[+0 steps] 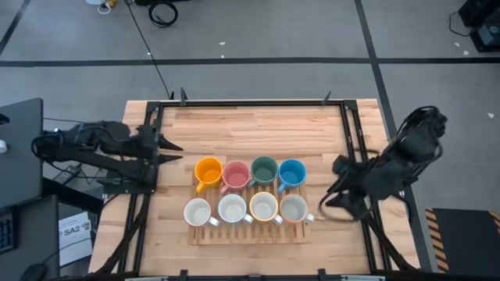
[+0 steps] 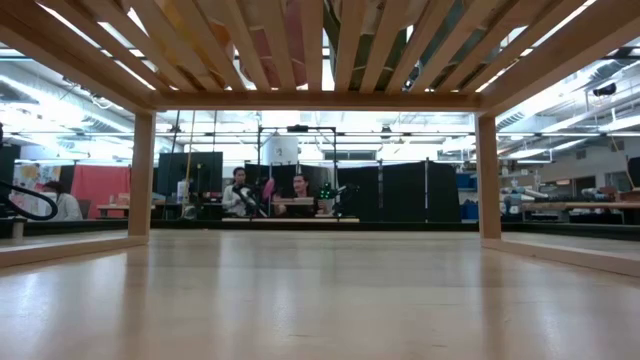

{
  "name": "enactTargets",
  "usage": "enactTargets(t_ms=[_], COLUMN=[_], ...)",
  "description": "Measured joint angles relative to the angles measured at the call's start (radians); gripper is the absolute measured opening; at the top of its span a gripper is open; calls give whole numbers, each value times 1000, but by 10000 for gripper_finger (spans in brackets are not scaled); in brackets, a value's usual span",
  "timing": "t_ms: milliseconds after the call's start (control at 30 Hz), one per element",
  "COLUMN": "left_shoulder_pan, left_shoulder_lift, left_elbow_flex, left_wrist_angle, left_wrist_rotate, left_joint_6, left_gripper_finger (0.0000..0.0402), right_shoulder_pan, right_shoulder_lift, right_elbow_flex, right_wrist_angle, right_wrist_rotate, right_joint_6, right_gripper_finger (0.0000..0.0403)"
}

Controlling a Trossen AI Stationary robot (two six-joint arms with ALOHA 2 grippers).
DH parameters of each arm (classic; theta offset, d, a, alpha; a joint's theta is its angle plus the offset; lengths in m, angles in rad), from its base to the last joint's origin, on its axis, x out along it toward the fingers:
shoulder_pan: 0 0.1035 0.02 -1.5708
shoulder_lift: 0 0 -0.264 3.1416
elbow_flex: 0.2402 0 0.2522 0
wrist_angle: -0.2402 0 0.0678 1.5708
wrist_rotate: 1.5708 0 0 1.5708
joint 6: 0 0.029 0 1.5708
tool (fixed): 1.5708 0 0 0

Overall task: Place coffee mugs
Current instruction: Return to Home Position

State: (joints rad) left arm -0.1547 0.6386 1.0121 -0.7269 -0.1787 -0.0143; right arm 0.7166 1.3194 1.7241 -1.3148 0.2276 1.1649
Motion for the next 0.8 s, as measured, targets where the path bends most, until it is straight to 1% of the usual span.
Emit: enactTargets(t_ms=[67,133,267,367,467,567,667,800], left_shoulder_pan=[0,0,0,0,0,0,0,0], left_shoulder_lift=[-16,-40,-117,-192,-276,-362,-435,-510], left_elbow_flex=[22,42,42,5,-77,-192,-304,-433], left_wrist_angle=[-3,1,-1,0,20,83,170,258], left_wrist_rotate=[0,0,0,0,0,4,23,34], left_joint_6=[0,12,52,57,42,23,23,56], left_gripper_finger=[114,114,114,114,114,114,114,114], right_shoulder_pan=[0,0,0,0,0,0,0,0], right_shoulder_lift=[-43,-84,-157,-202,-238,-272,-309,-364], right_elbow_flex=[0,0,0,0,-13,-55,-130,-264], right_wrist_angle=[0,0,1,0,12,35,102,258], right_wrist_rotate=[25,75,236,325,402,441,452,432], right_joint_6=[1,-29,-182,-324,-430,-465,-479,-520], right_gripper_finger=[239,239,239,239,239,239,239,239])
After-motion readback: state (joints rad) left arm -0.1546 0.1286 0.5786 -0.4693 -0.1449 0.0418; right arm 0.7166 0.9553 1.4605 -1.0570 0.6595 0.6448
